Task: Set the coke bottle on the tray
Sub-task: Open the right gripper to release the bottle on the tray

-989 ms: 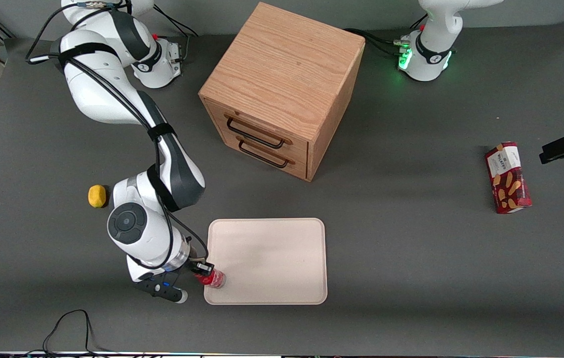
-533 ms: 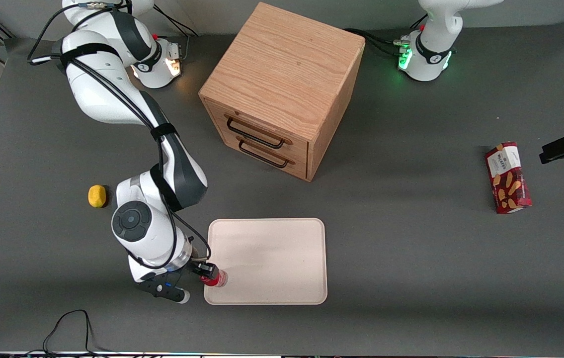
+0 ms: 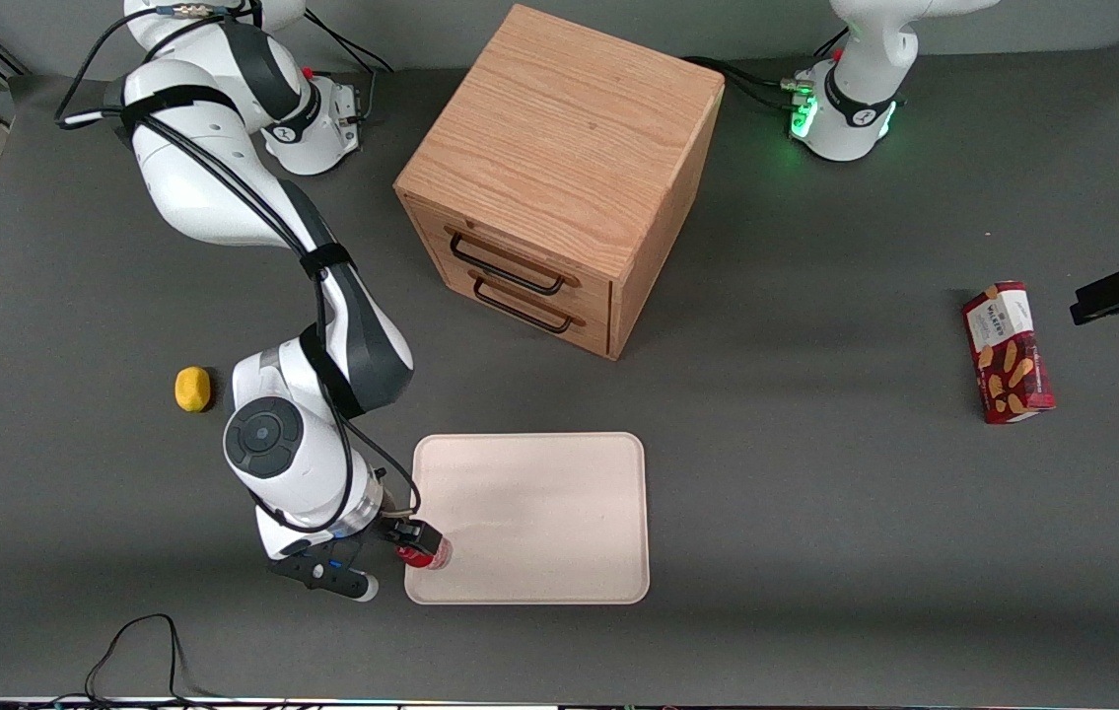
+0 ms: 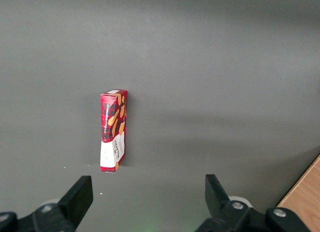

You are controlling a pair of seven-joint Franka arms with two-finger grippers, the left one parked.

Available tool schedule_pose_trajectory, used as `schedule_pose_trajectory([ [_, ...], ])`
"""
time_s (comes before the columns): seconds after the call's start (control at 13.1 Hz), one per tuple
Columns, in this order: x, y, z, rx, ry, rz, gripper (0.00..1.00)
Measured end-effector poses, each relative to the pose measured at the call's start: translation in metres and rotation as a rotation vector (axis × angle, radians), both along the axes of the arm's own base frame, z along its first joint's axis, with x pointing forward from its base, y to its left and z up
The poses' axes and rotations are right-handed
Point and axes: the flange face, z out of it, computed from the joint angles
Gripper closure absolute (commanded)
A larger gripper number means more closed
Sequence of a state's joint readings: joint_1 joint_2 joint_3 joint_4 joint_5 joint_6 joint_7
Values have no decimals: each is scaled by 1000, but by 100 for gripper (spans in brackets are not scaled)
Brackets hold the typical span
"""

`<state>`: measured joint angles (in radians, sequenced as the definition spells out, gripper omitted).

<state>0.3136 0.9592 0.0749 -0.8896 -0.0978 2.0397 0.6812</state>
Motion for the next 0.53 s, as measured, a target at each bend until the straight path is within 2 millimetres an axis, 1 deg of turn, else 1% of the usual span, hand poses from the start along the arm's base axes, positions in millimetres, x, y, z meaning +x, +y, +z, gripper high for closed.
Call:
schedule_pose_trajectory([
  [0.15, -1, 2, 0, -2, 2, 1, 0],
  [0.3, -6, 6, 0, -23, 30, 0, 0],
  [0.38, -8, 8, 4, -33, 46, 1, 0],
  [0.53, -14, 7, 23, -45, 69, 0, 0],
])
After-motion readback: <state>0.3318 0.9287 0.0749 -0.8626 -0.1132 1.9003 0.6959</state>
